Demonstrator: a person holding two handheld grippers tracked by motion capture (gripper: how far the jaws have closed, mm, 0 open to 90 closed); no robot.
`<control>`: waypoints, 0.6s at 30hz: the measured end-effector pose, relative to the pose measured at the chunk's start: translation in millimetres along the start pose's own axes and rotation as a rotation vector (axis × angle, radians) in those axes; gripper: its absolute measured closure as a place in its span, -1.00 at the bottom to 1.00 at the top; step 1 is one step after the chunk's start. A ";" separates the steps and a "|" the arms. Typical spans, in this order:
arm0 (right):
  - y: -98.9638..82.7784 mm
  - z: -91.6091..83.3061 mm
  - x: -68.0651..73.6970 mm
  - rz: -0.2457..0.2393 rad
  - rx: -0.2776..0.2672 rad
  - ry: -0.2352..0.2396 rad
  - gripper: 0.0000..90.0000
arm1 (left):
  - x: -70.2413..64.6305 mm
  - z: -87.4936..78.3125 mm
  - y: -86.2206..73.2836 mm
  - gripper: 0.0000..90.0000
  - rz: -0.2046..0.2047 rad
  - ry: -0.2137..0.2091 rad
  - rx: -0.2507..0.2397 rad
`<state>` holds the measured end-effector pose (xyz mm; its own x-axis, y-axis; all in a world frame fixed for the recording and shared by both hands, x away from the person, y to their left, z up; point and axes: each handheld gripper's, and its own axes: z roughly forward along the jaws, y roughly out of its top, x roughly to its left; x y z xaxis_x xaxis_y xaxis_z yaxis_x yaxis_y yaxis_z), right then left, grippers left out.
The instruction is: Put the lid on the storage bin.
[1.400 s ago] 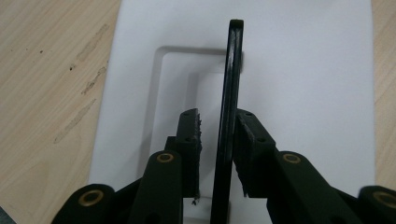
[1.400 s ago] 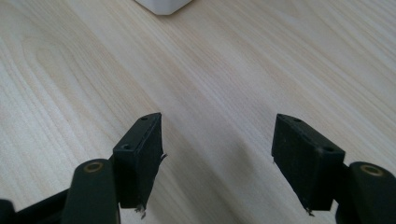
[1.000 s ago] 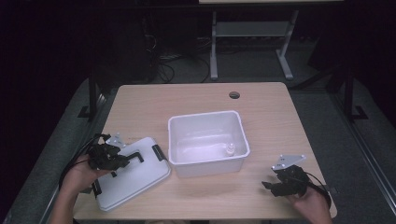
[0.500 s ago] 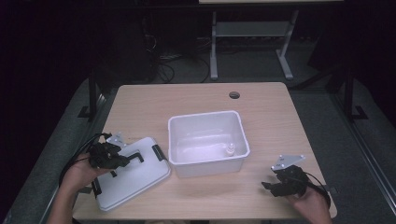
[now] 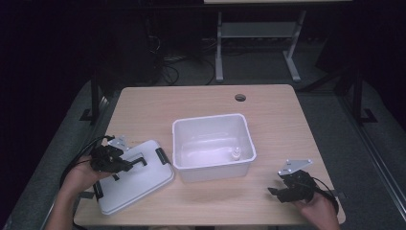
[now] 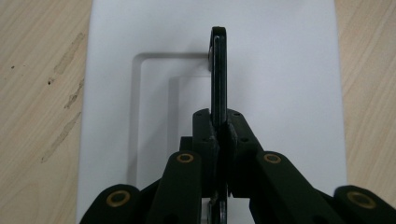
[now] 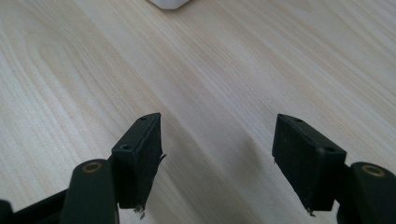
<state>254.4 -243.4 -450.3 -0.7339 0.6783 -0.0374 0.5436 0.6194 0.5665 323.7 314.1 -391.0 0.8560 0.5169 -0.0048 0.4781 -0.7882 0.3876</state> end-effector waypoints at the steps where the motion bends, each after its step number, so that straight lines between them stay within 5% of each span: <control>1: -0.1 0.0 0.1 0.000 0.000 0.000 -0.28 | 0.0 -0.4 -0.1 0.87 0.002 -0.001 0.000; 18: 0.4 -0.9 0.9 0.001 -0.006 -0.002 -0.28 | -2.2 -25.5 -5.7 0.87 0.019 0.007 -0.025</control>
<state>253.6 -242.9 -449.4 -0.7322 0.6800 -0.0386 0.5421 0.6161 0.5714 314.0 326.1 -369.7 0.8636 0.5040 0.0091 0.4565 -0.7895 0.4102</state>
